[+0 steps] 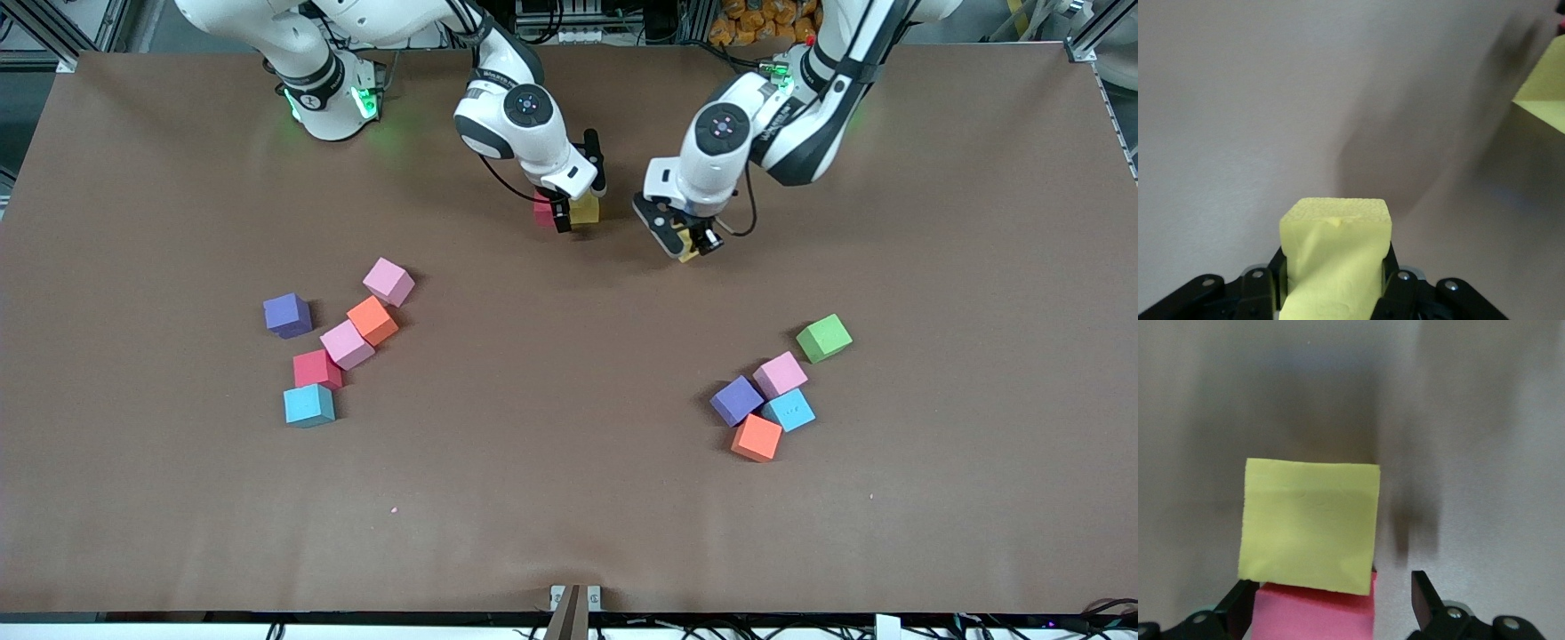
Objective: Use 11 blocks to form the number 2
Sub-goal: 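Carry the second yellow cube beside the first yellow cube with the left gripper, then release the red cube with the right gripper and reach the purple cube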
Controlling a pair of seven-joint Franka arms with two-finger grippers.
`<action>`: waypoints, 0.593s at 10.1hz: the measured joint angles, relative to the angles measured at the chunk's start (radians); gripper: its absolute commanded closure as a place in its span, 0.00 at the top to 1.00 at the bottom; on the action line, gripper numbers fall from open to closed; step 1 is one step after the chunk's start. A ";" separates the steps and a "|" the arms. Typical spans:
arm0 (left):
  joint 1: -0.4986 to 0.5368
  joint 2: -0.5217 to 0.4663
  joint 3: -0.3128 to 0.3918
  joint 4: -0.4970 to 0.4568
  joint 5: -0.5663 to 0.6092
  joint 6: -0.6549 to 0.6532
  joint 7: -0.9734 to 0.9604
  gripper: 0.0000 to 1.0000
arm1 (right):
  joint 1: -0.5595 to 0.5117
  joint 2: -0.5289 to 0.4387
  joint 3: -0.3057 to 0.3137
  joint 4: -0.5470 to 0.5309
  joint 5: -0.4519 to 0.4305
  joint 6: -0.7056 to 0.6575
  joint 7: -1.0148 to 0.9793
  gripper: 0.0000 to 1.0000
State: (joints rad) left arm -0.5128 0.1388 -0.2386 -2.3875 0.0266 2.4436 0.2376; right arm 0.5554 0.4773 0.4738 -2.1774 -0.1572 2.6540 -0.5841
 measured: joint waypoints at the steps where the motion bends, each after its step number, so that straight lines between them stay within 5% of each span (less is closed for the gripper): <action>1: -0.008 0.000 -0.013 -0.014 0.010 0.042 -0.022 0.43 | -0.005 -0.012 0.000 0.005 0.000 -0.028 0.001 1.00; 4: -0.013 0.005 -0.035 -0.113 0.012 0.237 -0.038 0.43 | -0.048 -0.110 0.004 0.024 0.006 -0.236 0.001 1.00; 6: -0.013 0.005 -0.055 -0.123 0.020 0.255 -0.038 0.43 | -0.085 -0.189 0.023 0.024 0.020 -0.370 0.001 1.00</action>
State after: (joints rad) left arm -0.5256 0.1440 -0.2941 -2.5105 0.0462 2.6983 0.1991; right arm 0.4701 0.2888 0.4971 -2.1536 -0.1376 2.2841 -0.5832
